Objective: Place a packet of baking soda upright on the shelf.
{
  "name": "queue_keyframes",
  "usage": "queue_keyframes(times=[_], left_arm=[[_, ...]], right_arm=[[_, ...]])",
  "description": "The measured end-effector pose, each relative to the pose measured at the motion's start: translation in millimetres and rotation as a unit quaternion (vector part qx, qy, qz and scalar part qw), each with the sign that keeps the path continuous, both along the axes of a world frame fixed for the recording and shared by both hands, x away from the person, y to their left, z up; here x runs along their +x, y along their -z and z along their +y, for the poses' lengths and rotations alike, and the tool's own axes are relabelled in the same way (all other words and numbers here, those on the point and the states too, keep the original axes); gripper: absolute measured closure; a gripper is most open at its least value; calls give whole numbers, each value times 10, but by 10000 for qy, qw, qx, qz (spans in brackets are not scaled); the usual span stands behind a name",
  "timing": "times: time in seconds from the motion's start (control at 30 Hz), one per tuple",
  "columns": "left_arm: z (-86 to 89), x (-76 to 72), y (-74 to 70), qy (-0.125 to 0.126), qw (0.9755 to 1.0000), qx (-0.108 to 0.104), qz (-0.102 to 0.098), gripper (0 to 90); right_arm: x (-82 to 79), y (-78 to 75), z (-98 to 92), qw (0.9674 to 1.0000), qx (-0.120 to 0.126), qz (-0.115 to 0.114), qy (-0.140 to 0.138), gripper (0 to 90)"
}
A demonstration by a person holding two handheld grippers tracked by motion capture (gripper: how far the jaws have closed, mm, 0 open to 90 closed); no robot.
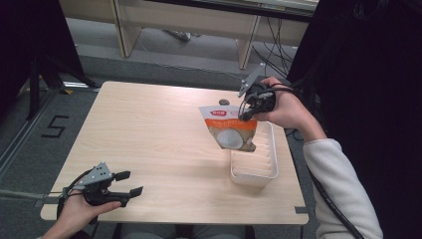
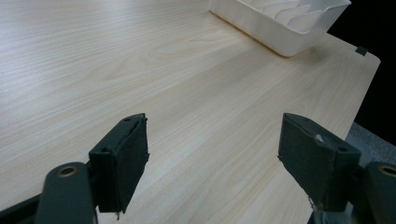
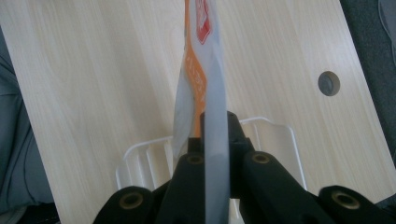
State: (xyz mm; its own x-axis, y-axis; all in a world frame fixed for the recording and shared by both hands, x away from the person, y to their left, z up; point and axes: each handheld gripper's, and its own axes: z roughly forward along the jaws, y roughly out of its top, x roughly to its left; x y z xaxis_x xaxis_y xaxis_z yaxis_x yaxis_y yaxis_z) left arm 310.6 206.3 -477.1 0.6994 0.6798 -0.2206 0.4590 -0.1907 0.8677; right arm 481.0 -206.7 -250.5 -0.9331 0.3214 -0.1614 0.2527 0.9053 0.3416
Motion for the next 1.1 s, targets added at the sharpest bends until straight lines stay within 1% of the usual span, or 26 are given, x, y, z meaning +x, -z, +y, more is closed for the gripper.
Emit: queue_keyframes(times=[0.03,0.07,0.1,0.13,0.17,0.2,0.23,0.27,0.3,0.33,0.43,0.47,0.53,0.57,0.67,0.73,0.77,0.8,0.83,0.97,1.0,1.03,1.07,1.1], left_arm=[[0,0,0,0,10000,0,0,236],[0,0,0,-1,10000,-4,-1,236],[-1,0,1,1,10000,-6,5,236],[-2,0,1,-4,10000,-7,9,236],[-1,-1,0,-9,10000,4,10,236],[-1,0,1,-1,10000,-4,8,236],[-2,-1,0,-10,10000,5,12,236],[-2,-1,0,-10,10000,5,12,236],[-2,0,1,-6,10000,3,7,236],[-2,1,1,-3,10000,-10,8,236],[-1,-1,-1,-8,10000,4,12,236],[-1,0,-1,-1,10000,10,7,236],[-2,1,1,-2,10000,-8,7,236],[-2,0,1,-7,10000,-9,9,236],[-1,0,0,-10,10000,-2,16,236],[-3,1,1,2,10000,2,15,236],[-3,1,1,2,10000,2,15,236],[-1,3,1,25,10000,13,5,235],[-2,2,1,-3,10000,5,13,236],[-2,2,1,19,10000,6,10,236],[-3,1,2,12,10000,-4,19,235],[-3,2,2,14,10000,-5,17,235],[-4,1,2,1,10000,-15,31,236],[-4,3,3,-8,10000,-15,18,235]], right_arm=[[0,0,0,10000,0,0,0,900],[13,-1,-18,10000,-25,67,-5,900],[13,2,-26,10000,-6,17,7,900],[24,2,-35,10000,-3,-36,-68,900],[14,1,-42,10000,-14,-9,48,900],[23,2,-48,10000,-12,-7,-10,900],[19,1,-54,10000,-26,-7,53,900],[19,1,-54,10000,-26,-7,53,900],[25,2,-61,10000,-6,-10,-15,900],[24,2,-66,10000,-14,24,-19,900],[24,8,-80,10000,-34,-12,1,900],[21,11,-91,10000,-40,-8,71,900],[25,12,-98,10000,-51,-22,82,900],[31,16,-105,10000,-52,-12,34,900],[44,24,-123,10000,-77,6,21,900],[51,26,-151,9999,-74,-48,135,900],[51,26,-151,9999,-74,-48,135,900],[69,31,-168,9999,-86,-74,78,900],[67,35,-171,9999,-94,-67,122,900],[78,39,-190,9998,-103,-95,110,900],[97,45,-203,9998,-103,-157,80,900],[93,44,-209,9998,-99,-109,116,900],[96,46,-215,9997,-121,-154,119,900],[98,49,-219,9997,-132,-132,124,900]])
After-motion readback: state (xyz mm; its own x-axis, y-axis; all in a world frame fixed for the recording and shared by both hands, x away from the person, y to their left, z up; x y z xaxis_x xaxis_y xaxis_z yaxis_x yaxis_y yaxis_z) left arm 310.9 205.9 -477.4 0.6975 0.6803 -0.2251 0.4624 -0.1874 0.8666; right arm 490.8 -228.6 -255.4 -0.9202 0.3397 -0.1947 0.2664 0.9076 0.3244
